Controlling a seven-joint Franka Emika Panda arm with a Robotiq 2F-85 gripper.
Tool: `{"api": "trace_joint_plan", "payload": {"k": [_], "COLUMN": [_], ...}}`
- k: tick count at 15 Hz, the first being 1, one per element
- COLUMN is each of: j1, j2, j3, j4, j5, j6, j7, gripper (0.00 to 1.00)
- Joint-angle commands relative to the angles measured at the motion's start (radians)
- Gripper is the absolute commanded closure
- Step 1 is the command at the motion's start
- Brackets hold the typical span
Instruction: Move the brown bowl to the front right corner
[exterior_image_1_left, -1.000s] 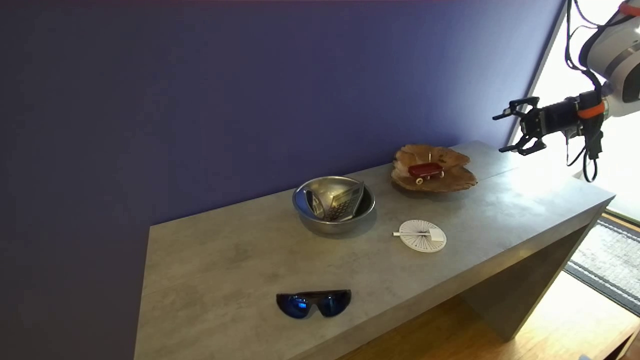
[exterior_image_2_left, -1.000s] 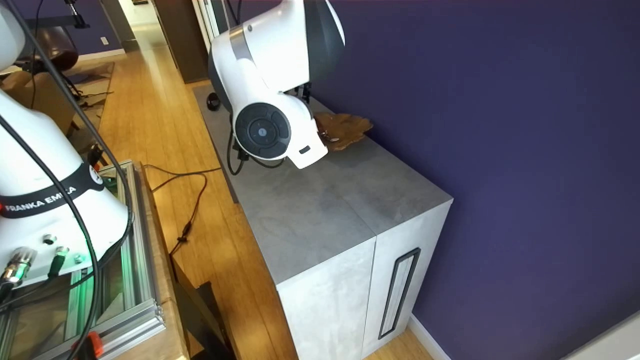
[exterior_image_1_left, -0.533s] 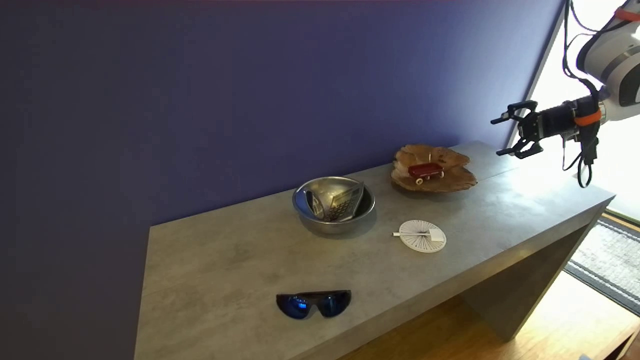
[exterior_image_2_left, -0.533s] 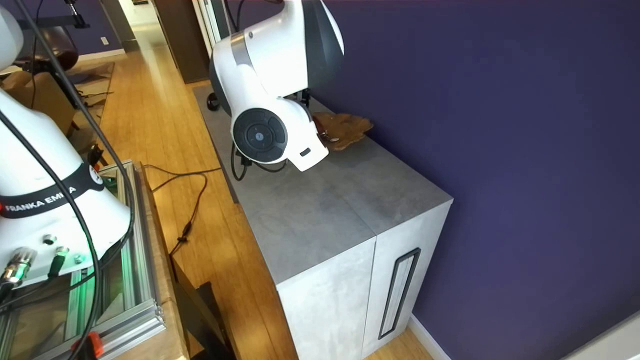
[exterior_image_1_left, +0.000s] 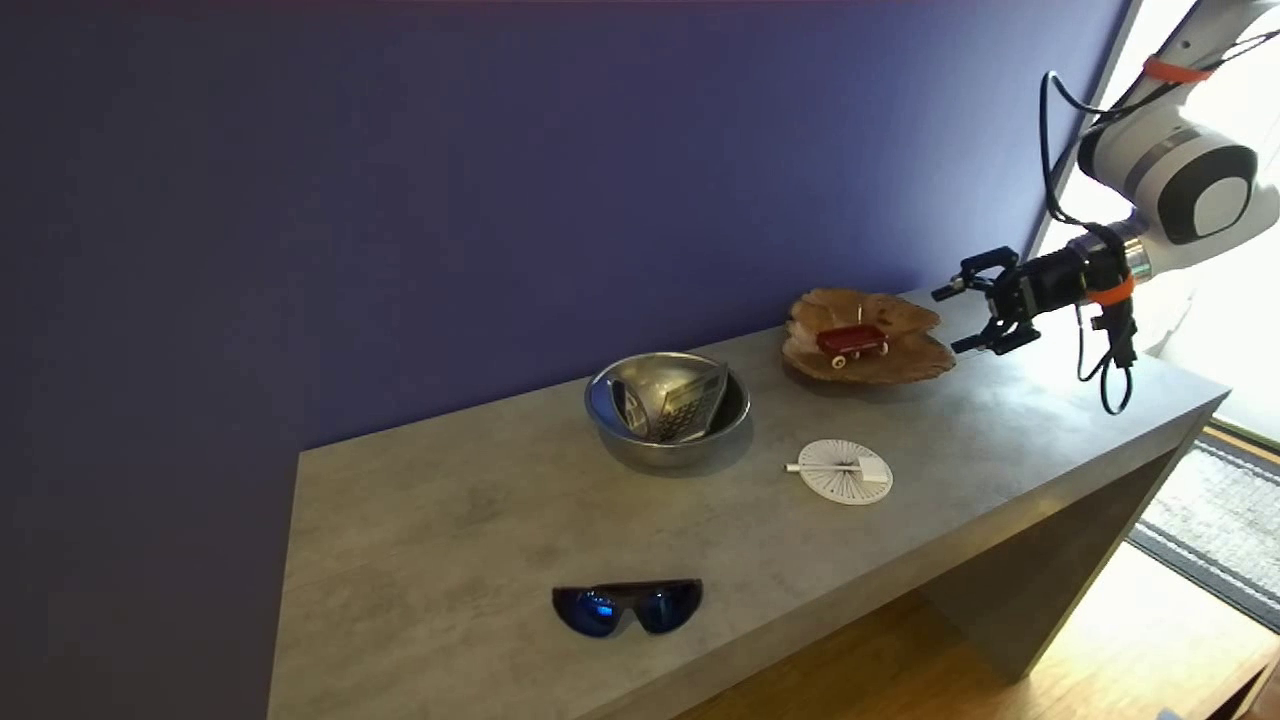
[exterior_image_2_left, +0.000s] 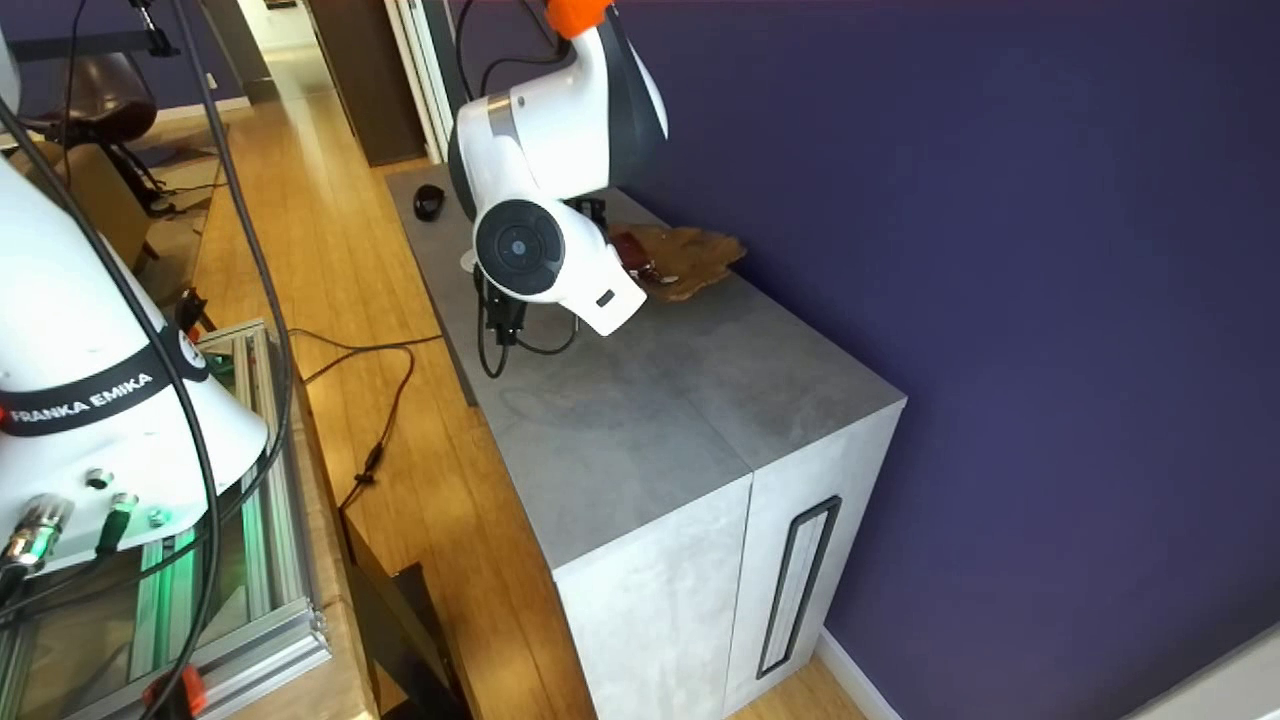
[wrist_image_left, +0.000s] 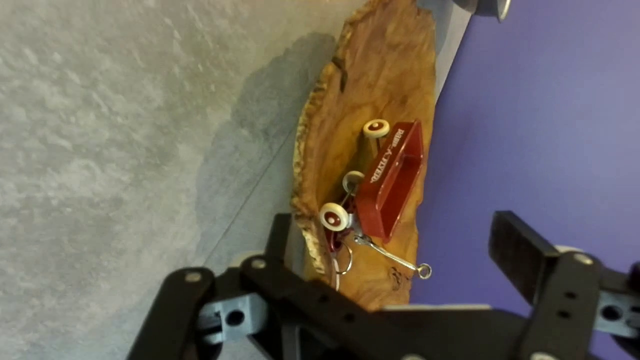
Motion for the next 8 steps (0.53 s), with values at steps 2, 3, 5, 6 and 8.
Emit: {"api": "trace_joint_plan", "payload": {"k": [2,3,5,6,8], "j1": [0.012,0.013,0.017,0.019,0.026], "j2": [0.051,0.062,0.087,0.097,0.110], "j3": [-0.018,-0.021,-0.026,-0.026,-0.021], "j4": [0.090,0.104,0.126,0.131,0.128], "j5": [0.049,0.044,0.037,0.031,0.012], "j6": [0.027,0.035,0.066,0.084,0.112], "j7": [-0.078,-0.082,-0.081,-0.066,-0.043], "gripper": [0.00,0.00,0.00,0.00,0.00]}}
